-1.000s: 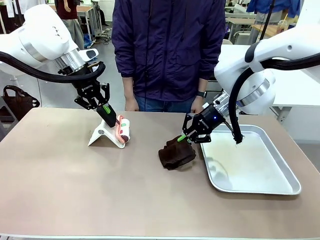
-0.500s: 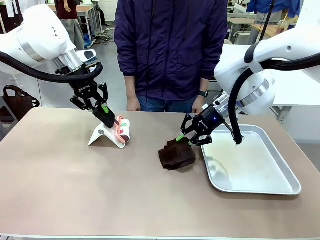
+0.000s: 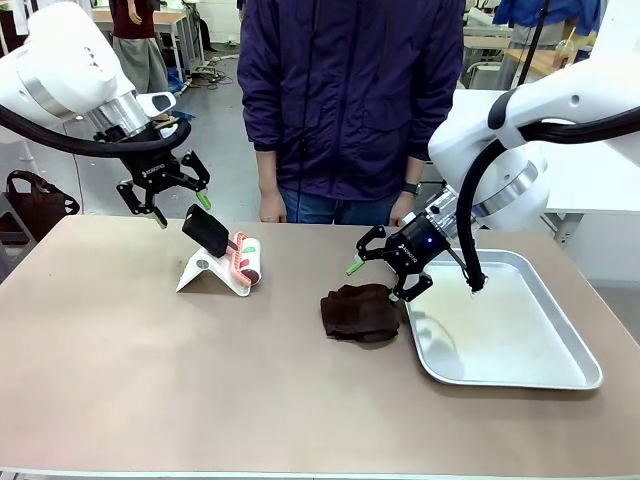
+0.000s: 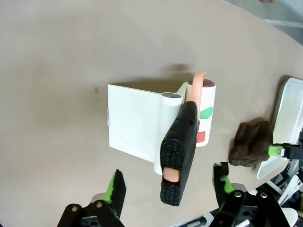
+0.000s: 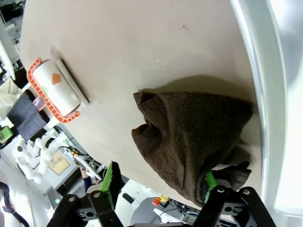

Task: Clean the surface of the table.
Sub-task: Return the Lint Roller and towel to their original positions.

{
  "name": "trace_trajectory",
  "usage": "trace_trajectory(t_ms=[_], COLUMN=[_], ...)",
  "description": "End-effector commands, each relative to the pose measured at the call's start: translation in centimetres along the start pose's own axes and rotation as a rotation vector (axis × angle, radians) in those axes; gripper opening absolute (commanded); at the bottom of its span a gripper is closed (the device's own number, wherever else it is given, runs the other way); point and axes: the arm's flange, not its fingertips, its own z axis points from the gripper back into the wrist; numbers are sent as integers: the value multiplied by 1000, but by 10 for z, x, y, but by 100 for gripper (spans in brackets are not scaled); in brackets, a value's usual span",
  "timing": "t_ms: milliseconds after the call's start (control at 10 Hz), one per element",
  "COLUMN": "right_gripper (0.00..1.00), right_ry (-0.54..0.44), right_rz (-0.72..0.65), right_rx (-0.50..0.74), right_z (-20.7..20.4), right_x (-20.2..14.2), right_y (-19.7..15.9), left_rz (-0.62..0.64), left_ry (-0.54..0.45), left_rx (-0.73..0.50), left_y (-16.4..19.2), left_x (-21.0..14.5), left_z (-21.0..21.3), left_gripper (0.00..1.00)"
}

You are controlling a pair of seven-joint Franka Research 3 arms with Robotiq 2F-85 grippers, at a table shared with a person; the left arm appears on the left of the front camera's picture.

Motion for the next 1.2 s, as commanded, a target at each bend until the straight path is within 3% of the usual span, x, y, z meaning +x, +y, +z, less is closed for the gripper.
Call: trace_trajectory(t_ms=[0, 700, 900, 1100], right_gripper=[100, 100, 100, 100], right_ry=[11, -84, -142, -104], right_rz=[6, 76, 83, 84], right_rx=[12, 28, 70, 171], right_z=[7, 36, 57, 91], right_x=[3, -4, -6, -6], right_y=[5, -7, -15, -34], left_rz=[20, -62, -118, -178], left_ry=[-10, -6, 23, 52], left_rx=[-26, -125, -182, -270], left_y=[7, 27, 40, 69], left_x=[-10, -61, -82, -108], left_z=[8, 33, 38, 38], left_gripper=[100, 100, 100, 100])
